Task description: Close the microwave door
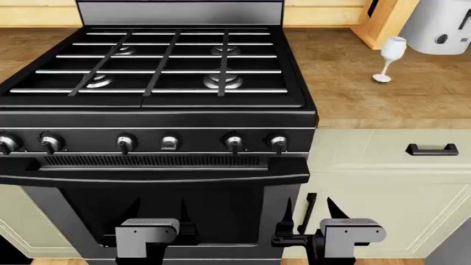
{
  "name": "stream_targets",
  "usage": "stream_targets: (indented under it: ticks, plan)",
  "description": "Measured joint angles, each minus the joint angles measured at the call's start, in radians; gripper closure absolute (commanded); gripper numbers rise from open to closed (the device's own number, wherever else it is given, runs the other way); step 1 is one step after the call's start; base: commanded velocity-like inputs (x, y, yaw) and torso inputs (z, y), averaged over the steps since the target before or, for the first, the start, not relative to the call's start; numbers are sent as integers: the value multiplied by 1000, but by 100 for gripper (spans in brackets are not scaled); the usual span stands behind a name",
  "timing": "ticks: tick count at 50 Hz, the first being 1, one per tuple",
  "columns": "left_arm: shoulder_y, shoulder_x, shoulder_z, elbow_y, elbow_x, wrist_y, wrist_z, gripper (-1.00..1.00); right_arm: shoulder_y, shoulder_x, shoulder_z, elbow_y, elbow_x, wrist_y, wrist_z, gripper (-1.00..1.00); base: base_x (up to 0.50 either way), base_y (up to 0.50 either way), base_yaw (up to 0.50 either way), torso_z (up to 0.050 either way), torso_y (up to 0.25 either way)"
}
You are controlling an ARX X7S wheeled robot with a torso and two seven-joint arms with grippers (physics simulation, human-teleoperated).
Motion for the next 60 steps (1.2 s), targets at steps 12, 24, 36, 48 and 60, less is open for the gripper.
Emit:
stream_targets:
  ticks: [12,24,36,48,60]
  plan:
    - [0,-24,28,-1,-24,2,-25,-100,1,24,-29,0,16,4,34,-100,0,0,0,0,0]
    - [0,-49,57,5,-47,-4,-54,-100,3,48,-58,0,33,4,69,-100,0,0,0,0,0]
    - [-2,-85,65,177,-40,-85,-97,-100,3,81,-71,-175,14,144,120,-100,0,0,0,0,0]
    - [-122,-122,10,502,-99,-381,-136,-100,89,118,-80,-516,-17,480,149,-100,0,0,0,0,0]
    - [-294,-157,-52,723,-172,-653,-166,-100,271,150,-104,-784,-46,821,150,-100,0,0,0,0,0]
